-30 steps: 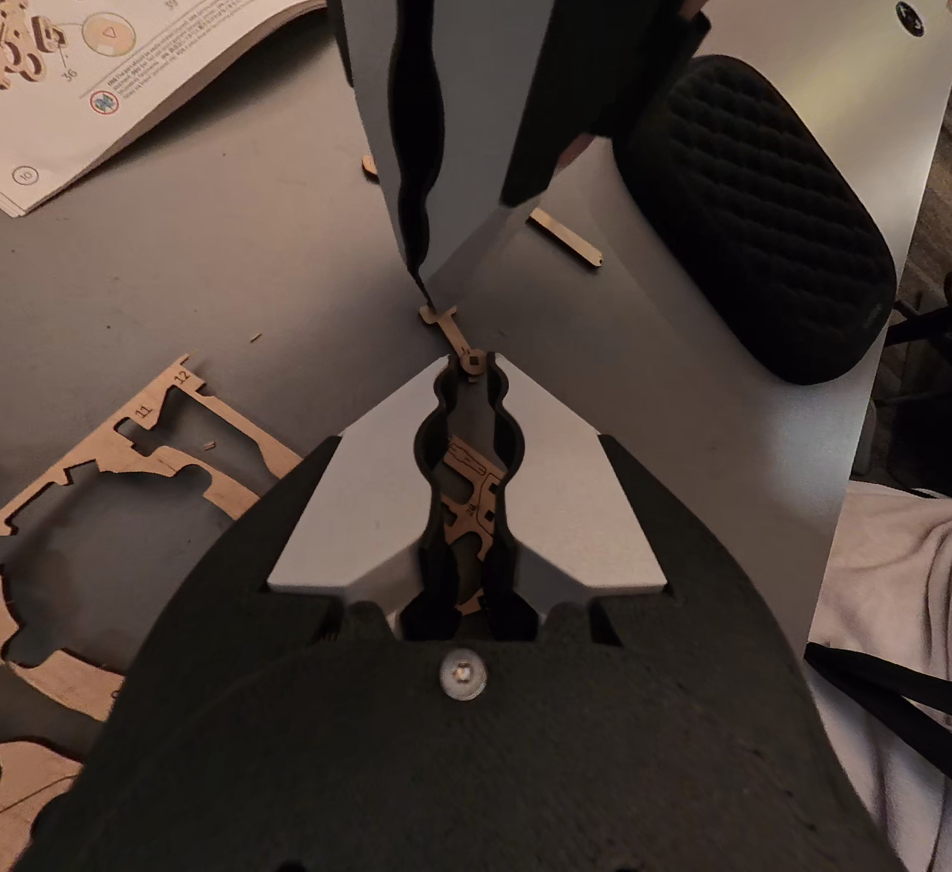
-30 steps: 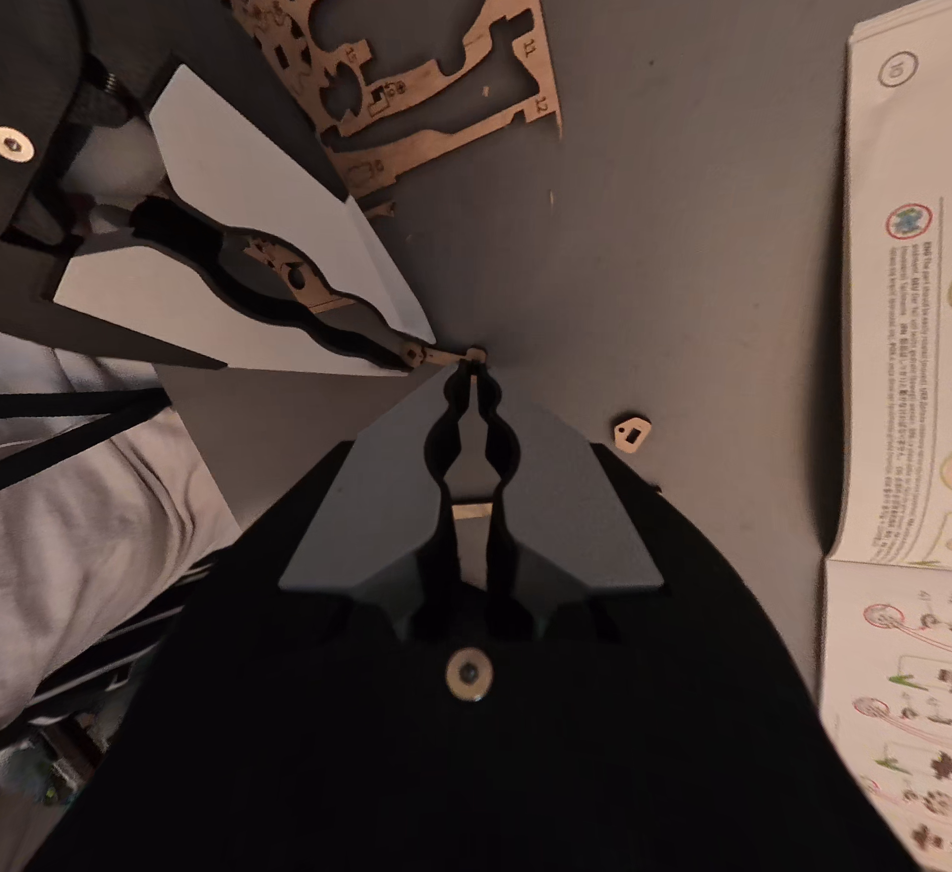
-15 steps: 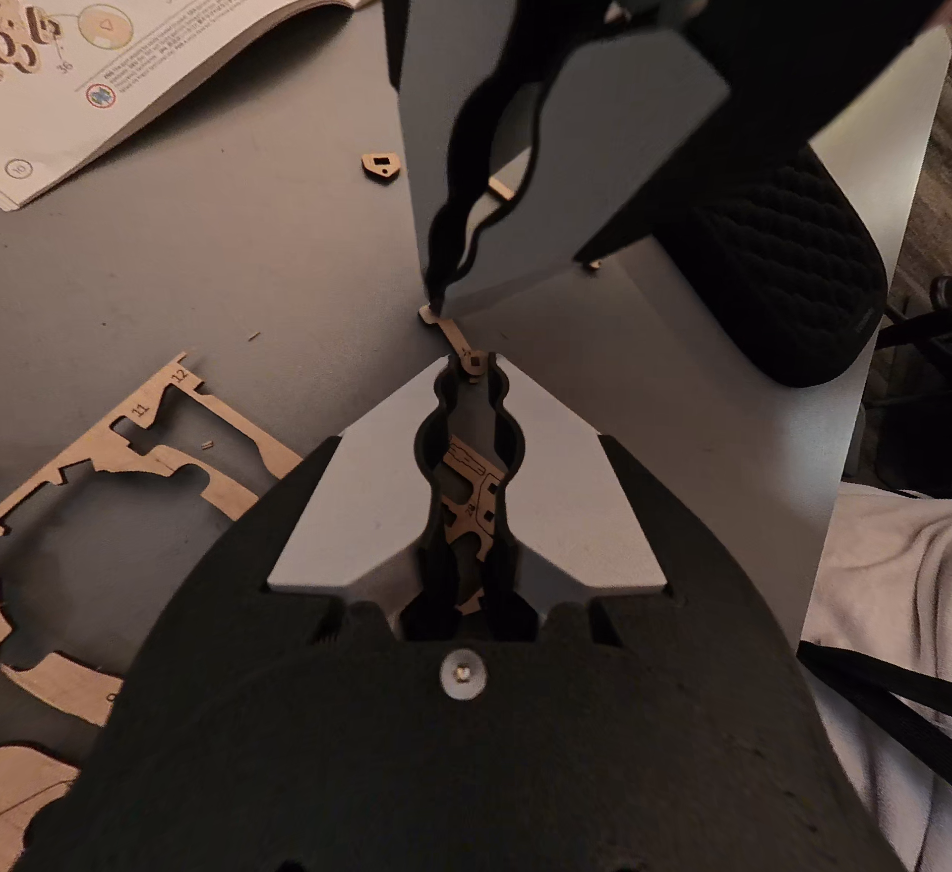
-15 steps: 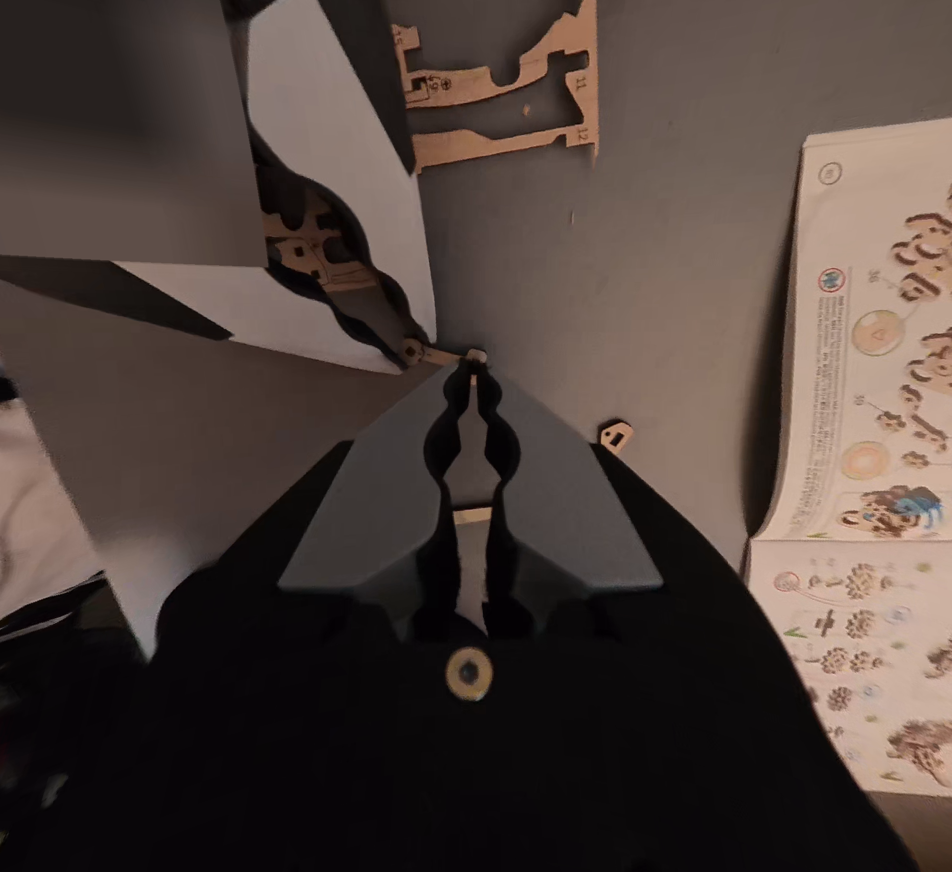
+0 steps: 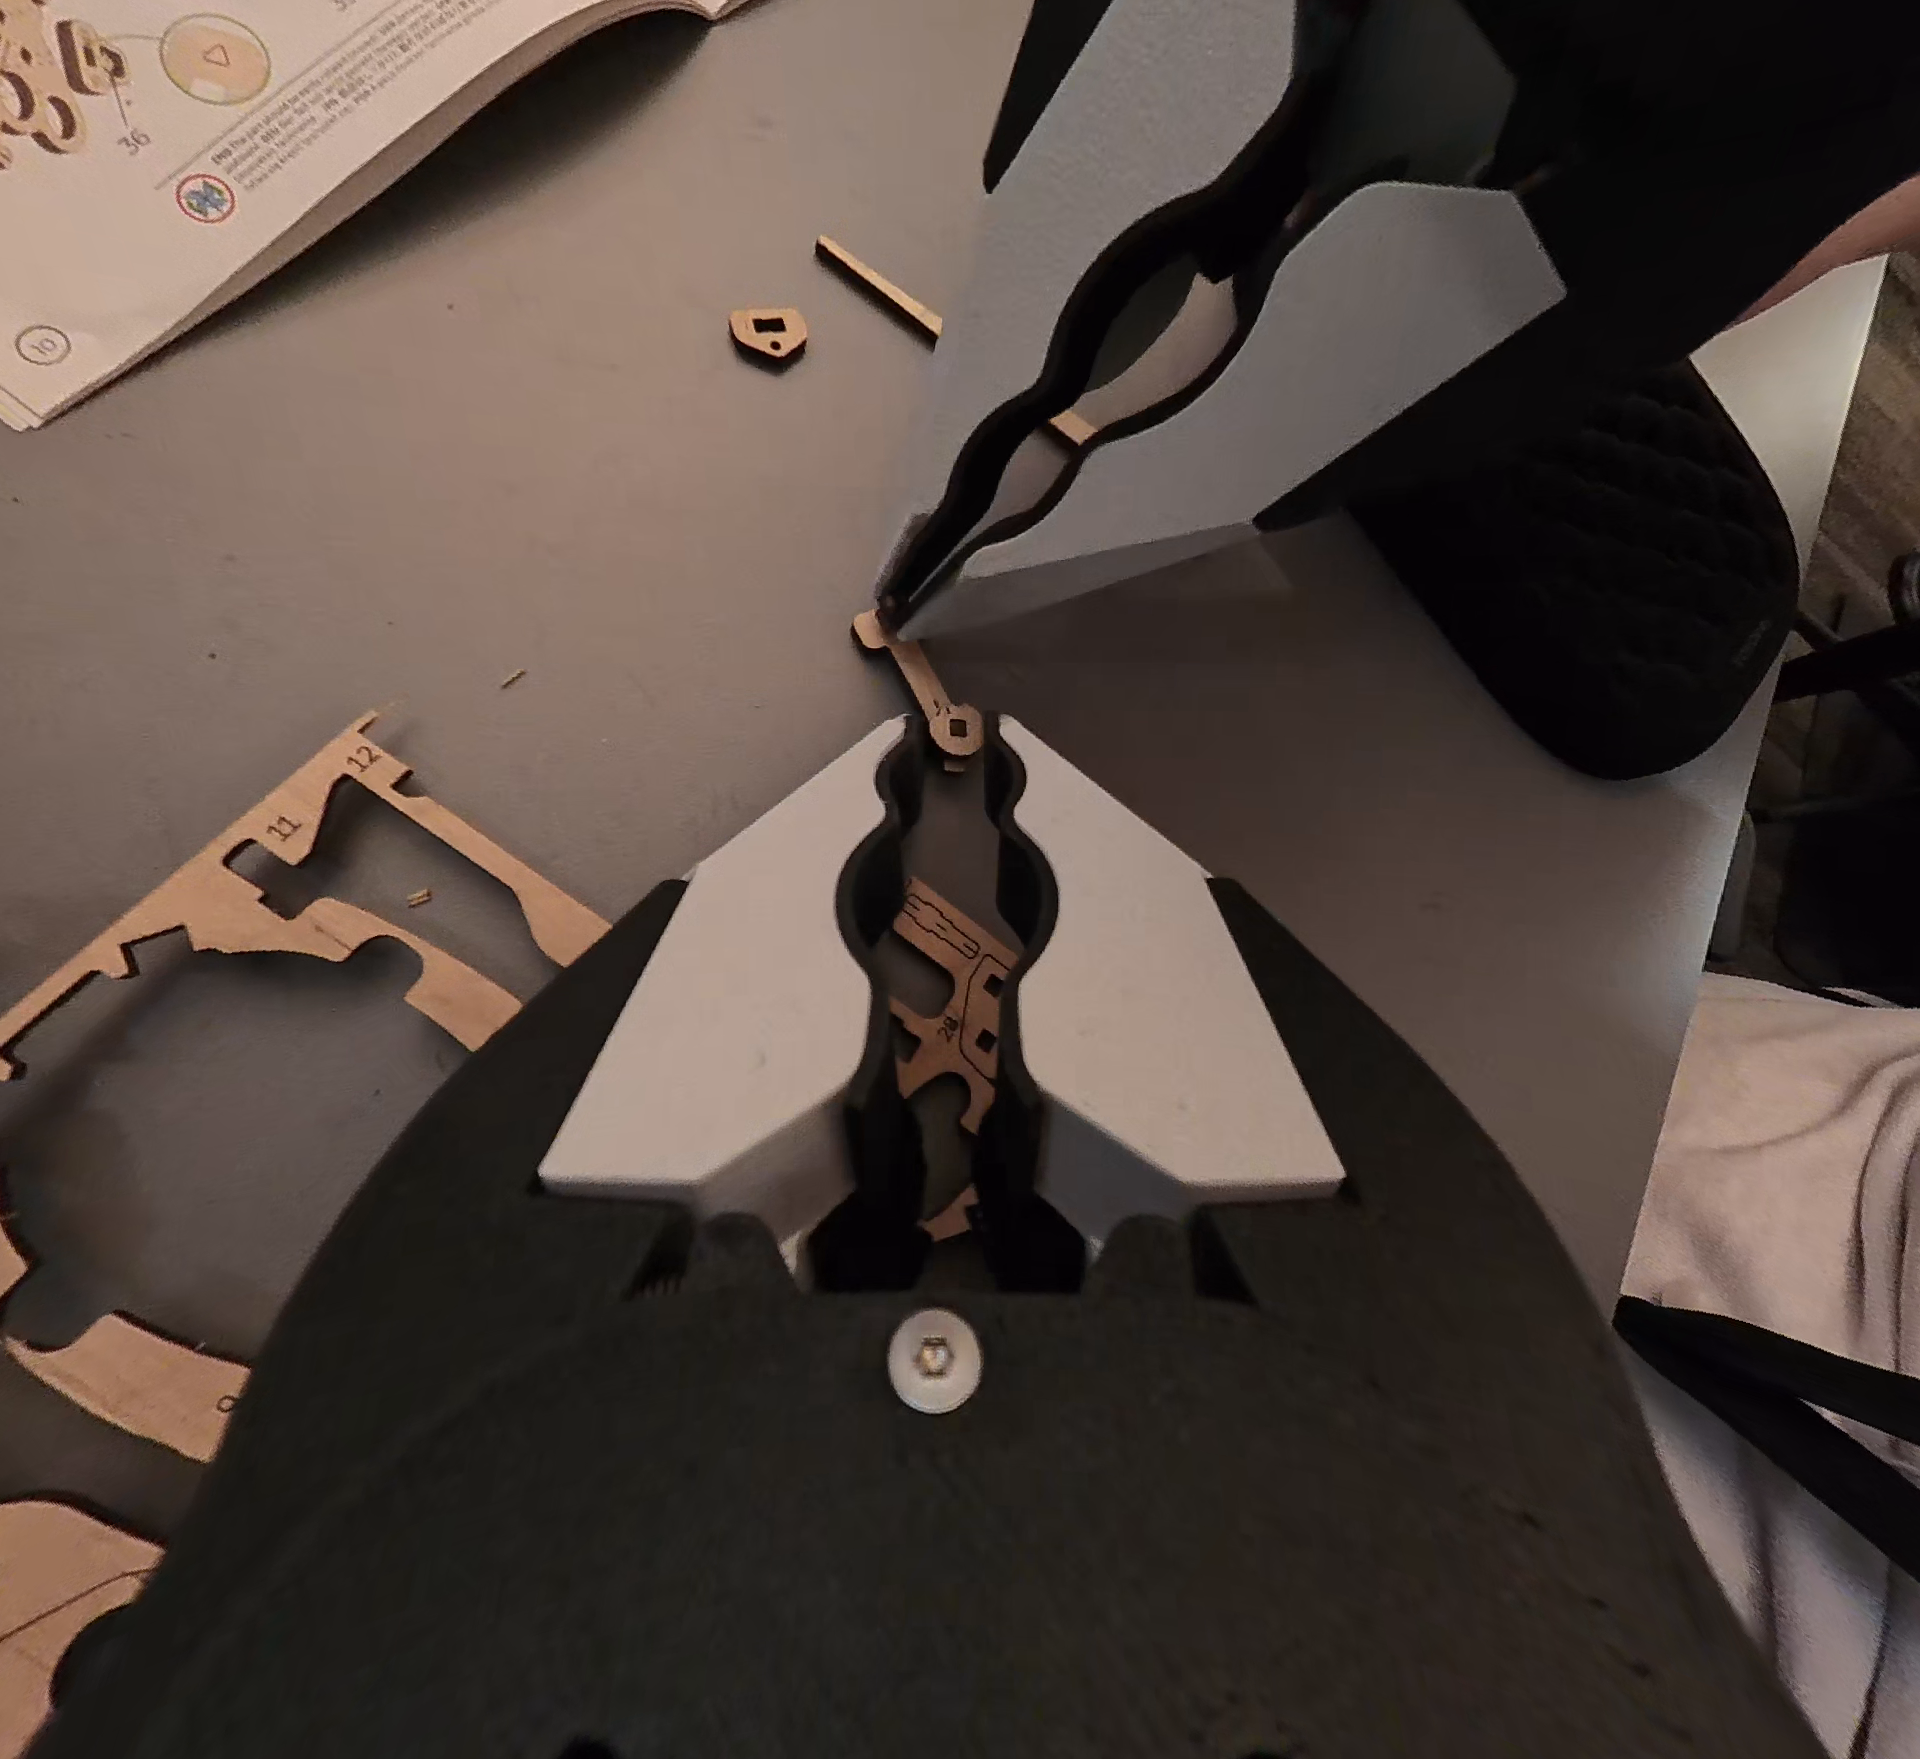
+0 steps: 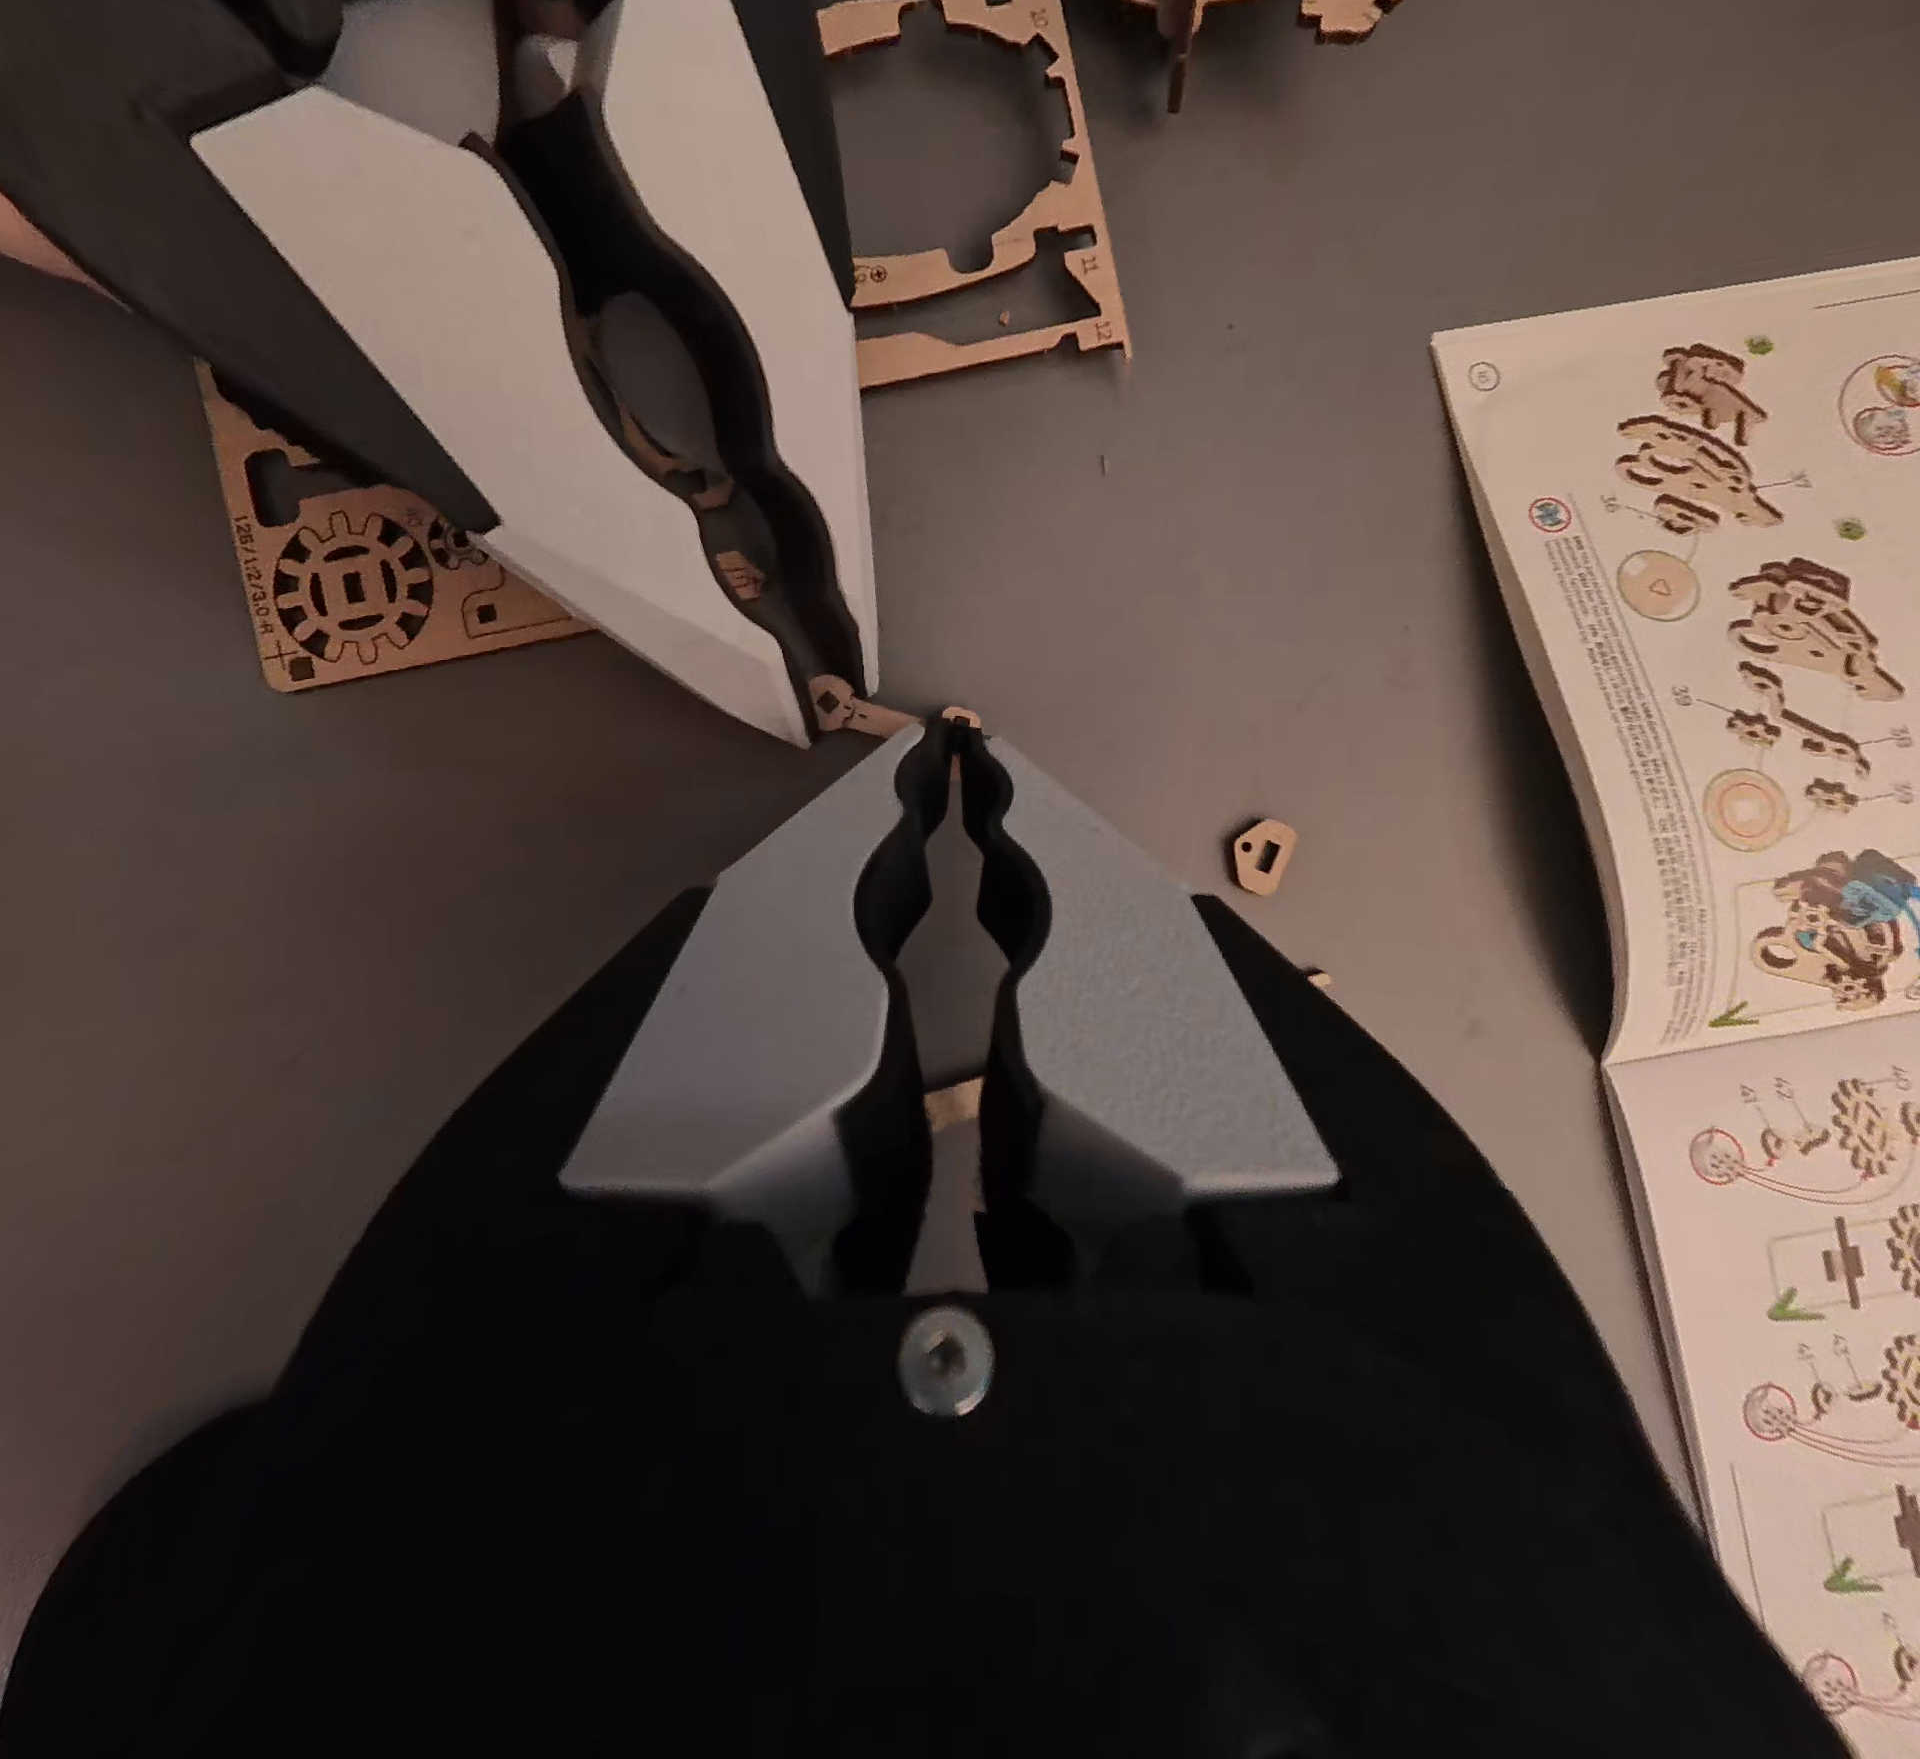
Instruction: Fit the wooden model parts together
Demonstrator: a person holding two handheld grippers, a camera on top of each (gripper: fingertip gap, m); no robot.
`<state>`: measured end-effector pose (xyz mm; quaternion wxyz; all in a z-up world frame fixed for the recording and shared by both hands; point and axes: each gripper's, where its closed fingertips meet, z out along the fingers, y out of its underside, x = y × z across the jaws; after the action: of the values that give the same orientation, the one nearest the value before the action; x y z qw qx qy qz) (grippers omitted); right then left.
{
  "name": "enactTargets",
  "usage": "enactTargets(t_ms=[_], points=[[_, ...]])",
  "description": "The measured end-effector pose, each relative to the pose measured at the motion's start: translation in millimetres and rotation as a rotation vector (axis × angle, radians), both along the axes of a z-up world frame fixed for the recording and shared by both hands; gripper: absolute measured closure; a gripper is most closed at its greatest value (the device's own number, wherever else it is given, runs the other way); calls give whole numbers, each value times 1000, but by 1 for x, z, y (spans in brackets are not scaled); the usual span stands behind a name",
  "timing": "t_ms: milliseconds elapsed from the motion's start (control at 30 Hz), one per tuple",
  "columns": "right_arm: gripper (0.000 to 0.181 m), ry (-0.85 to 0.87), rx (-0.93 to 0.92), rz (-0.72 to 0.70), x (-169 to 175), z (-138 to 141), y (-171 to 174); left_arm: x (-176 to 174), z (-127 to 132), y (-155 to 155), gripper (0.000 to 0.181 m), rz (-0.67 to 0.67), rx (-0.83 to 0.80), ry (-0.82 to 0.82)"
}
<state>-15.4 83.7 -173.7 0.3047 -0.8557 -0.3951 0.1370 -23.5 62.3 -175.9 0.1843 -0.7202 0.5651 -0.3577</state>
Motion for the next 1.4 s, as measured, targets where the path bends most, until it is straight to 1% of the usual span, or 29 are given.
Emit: enactTargets(t_ms=[33, 167, 267, 367, 400, 433, 500, 533, 600, 633, 667, 767, 800, 867, 900, 1000, 1067, 1133, 1300, 1367, 1400], points=[[181, 5, -3, -2, 0, 0, 0, 0, 0, 0, 172, 0, -1, 0], [181, 33, -15, -16, 0, 0, 0, 0, 0, 0, 172, 0, 2, 0], [181, 78, -81, -12, 0, 2, 0, 0, 0, -1, 172, -7, -9, -1], [178, 162, -30, 20, 0, 22, 7, 0, 1, -2, 172, -11, -29, -5], [178, 186, -25, 56, -3, 28, 6, 0, 1, -2, 172, -12, -35, -6], [177, 160, -9, 110, -3, 31, 4, 0, 1, -2, 172, -12, -41, -6], [170, 17, 79, 300, -4, 29, -4, 0, 1, -2, 172, -14, -43, -6], [163, -68, 166, 385, -3, 30, -3, 0, 1, -2, 172, -16, -39, -5], [164, -219, 308, 519, -3, 32, 1, 0, 1, -2, 172, -20, -30, -4], [165, -275, 310, 581, -2, 29, 0, 0, 1, -3, 172, -27, -30, -4], [167, -306, 259, 635, -3, 24, -5, 0, 1, -4, 172, -34, -28, -3], [166, -344, 116, 756, -6, 15, -18, -1, 1, -6, 172, -59, -34, 2], [165, -375, 96, 790, -4, 12, -20, -2, 1, -7, 172, -72, -36, 4], [163, -427, 100, 830, -1, 11, -16, -3, 0, -9, 172, -93, -33, 6], [163, -425, 102, 846, -2, 12, -15, -3, 0, -10, 172, -109, -28, 8], [167, -404, 46, 895, -4, 11, -22, -4, 0, -15, 172, -161, -27, 13], [172, -427, -8, 929, 1, 5, -29, -5, 0, -16, 172, -178, -34, 14], [174, -428, -17, 953, 1, 4, -31, -5, 0, -17, 172, -190, -46, 16], [170, -413, 31, 962, -6, 8, -22, -5, 0, -18, 172, -199, -60, 16], [169, -425, 22, 971, -3, 7, -20, -5, 1, -18, 172, -199, -65, 15], [170, -405, 18, 974, -5, 7, -21, -5, 1, -18, 172, -198, -68, 14]])
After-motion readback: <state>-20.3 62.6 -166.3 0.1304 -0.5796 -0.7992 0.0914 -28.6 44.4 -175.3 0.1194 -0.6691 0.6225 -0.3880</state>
